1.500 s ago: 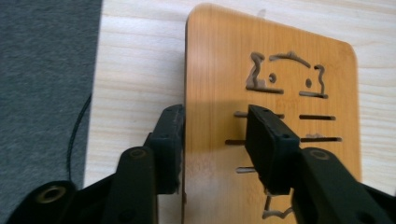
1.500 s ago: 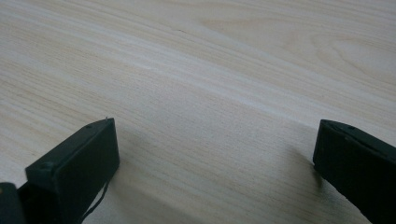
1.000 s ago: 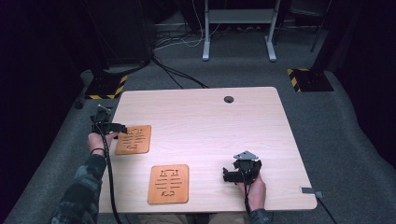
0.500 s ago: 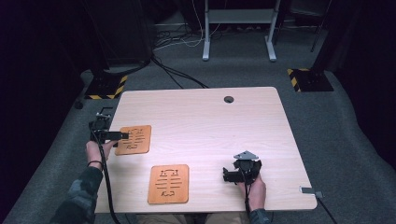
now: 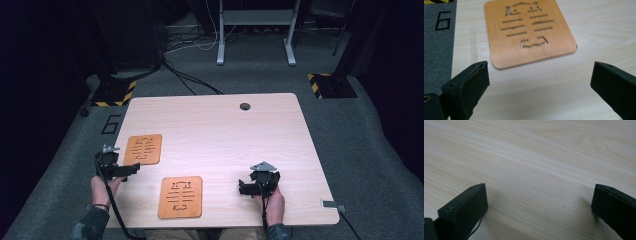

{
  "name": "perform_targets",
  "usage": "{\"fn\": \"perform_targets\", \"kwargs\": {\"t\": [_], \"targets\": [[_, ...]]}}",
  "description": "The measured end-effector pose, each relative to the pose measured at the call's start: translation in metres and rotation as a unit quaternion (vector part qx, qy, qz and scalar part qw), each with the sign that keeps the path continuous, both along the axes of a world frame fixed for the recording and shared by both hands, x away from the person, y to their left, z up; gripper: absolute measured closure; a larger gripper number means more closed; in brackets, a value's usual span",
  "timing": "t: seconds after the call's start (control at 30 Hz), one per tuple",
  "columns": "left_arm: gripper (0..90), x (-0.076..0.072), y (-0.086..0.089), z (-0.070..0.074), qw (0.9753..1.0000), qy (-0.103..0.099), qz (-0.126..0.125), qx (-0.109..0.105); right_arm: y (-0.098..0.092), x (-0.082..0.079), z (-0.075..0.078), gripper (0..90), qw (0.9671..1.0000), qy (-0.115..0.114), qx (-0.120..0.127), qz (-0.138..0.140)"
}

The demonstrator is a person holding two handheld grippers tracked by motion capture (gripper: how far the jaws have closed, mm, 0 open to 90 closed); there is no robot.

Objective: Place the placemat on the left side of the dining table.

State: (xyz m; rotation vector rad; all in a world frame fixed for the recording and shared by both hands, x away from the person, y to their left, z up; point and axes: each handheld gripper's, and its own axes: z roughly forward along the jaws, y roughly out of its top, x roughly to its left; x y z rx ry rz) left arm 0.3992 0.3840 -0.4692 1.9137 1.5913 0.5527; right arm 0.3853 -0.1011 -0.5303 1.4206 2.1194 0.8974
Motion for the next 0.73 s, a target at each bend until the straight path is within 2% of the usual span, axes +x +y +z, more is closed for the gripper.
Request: {"fn": "perform_targets", "kwargs": {"t": [0.07,0.1,0.17,0.33,0.37,0.43,0.47,0.53,0.73], "targets": [[1.1,-0.008,-0.002,-0.008,1.0,-0.001,-0.006,0.006,0.0,0.0,0.0,0.0,1.0,0.0,0.0,-0.001],[0.8,-0.013,-0.002,-0.014,0.9998,0.005,-0.012,0.013,0.0,0.0,0.0,0.0,1.0,0.0,0.0,0.0],[0.0,-0.021,-0.002,-0.025,0.9998,0.003,-0.012,0.016,0.0,0.0,0.0,0.0,1.0,0.0,-0.001,0.0],[0.0,-0.034,0.005,-0.053,1.0,0.002,0.002,-0.002,0.0,0.0,0.0,0.0,1.0,0.0,-0.001,-0.001],[0.0,-0.035,0.006,-0.056,1.0,0.0,0.003,-0.002,0.0,0.0,0.0,0.0,1.0,0.0,0.0,0.0],[0.0,-0.04,0.008,-0.061,0.9994,-0.033,0.01,-0.005,0.0,0.0,0.0,0.0,1.0,0.0,-0.001,-0.001],[0.0,-0.041,0.009,-0.063,0.9991,-0.041,0.007,-0.001,0.0,0.0,0.0,0.0,1.0,0.0,0.0,0.0],[0.0,-0.041,0.006,-0.063,0.9991,-0.039,0.0,0.015,0.0,0.0,0.0,0.0,1.0,0.0,0.0,0.0],[0.0,-0.041,0.006,-0.063,0.9991,-0.04,0.0,0.015,0.0,0.0,0.0,0.0,1.0,0.0,-0.001,-0.001]]}}
